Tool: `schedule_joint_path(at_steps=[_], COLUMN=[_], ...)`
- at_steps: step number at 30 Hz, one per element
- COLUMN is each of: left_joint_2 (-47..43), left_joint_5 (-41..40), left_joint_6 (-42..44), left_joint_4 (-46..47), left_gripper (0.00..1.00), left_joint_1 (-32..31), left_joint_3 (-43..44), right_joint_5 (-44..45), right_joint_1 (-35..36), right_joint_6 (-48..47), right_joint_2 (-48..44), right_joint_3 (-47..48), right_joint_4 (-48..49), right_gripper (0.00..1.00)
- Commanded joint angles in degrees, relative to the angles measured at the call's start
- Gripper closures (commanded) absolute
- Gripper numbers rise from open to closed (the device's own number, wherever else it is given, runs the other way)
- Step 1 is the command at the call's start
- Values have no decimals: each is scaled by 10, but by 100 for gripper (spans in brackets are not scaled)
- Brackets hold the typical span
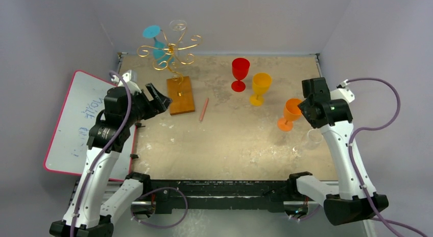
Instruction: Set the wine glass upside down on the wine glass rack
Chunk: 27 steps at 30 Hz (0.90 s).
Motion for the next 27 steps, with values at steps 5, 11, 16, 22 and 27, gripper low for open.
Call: schedule_joint_path(at_steps=[5,11,16,22,27], left_joint_2=[0,10,1,3,5], left_joint_5=[30,36,31,30,30], left_joint_6=[32,36,28,25,22], left_joint_4=[16,-11,-10,-8,-4], left_gripper=[23,24,24,25,27], left_joint_1=[-3,-3,-3,-2,-3], left_joint_3=[-3,11,9,13,18], right_joint_5=[8,-26,-46,-50,-51], right_joint_1=[-80,-93,-94,-94,-94], right_joint_6=[-3,21,38,46,48], right_joint_2=[-28,-37,-35,-35,-39], right_joint_3=[-50,-92,-116,-137,-146], right_joint_4=[-15,-3,9,16,22], right_gripper=[54,61,62,63,67])
